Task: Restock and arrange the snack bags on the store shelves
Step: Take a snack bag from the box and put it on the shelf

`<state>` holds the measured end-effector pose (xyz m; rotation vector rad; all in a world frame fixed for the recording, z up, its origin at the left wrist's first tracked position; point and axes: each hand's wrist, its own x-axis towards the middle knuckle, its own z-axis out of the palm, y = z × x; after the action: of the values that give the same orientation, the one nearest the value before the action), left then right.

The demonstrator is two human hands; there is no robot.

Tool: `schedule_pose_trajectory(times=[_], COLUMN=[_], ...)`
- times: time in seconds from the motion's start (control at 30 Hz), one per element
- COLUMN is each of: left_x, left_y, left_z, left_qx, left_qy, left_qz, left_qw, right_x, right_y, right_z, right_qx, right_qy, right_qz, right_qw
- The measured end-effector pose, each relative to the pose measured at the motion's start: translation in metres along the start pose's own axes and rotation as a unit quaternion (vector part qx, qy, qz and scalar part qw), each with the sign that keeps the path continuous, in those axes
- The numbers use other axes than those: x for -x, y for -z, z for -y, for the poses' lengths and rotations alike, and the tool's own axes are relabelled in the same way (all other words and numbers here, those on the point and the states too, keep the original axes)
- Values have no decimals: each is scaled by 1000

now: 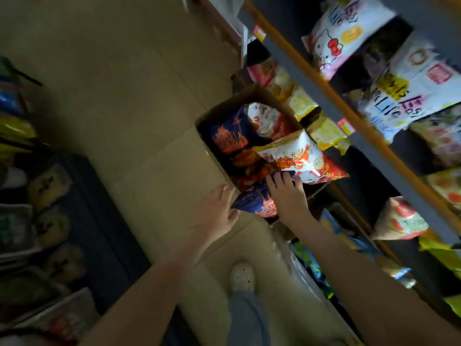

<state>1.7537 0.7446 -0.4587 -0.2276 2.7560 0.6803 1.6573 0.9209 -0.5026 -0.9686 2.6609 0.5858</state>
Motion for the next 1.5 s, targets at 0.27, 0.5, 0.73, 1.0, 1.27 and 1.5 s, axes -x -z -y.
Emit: schedule_pose_trajectory(times=[0.27,0.5,0.73,1.0,1.27,1.5], left_x=[-14,2,45,159,255,297], left_y=[4,32,78,125,146,134], left_z=[-17,-62,-181,-370,-546,-673], left_qx=[-47,-146,-142,-59,83,338], left_qy=[-41,-97,-213,-284,-427,-445], left_qz=[18,18,-5,-44,36,232], left_qw=[998,984,967,956,900,796], right_x=[-9,65,202,418,623,757], right_y=[17,54,113,157,148,159], right_z=[-19,-57,-133,-240,-291,-321], right_qx=[43,-68,-90,-313,-646,-608], right_qy=[128,37,-9,-130,-230,-331], right_qz=[-68,-306,-381,-417,-349,-526], right_qw=[988,949,920,843,639,493])
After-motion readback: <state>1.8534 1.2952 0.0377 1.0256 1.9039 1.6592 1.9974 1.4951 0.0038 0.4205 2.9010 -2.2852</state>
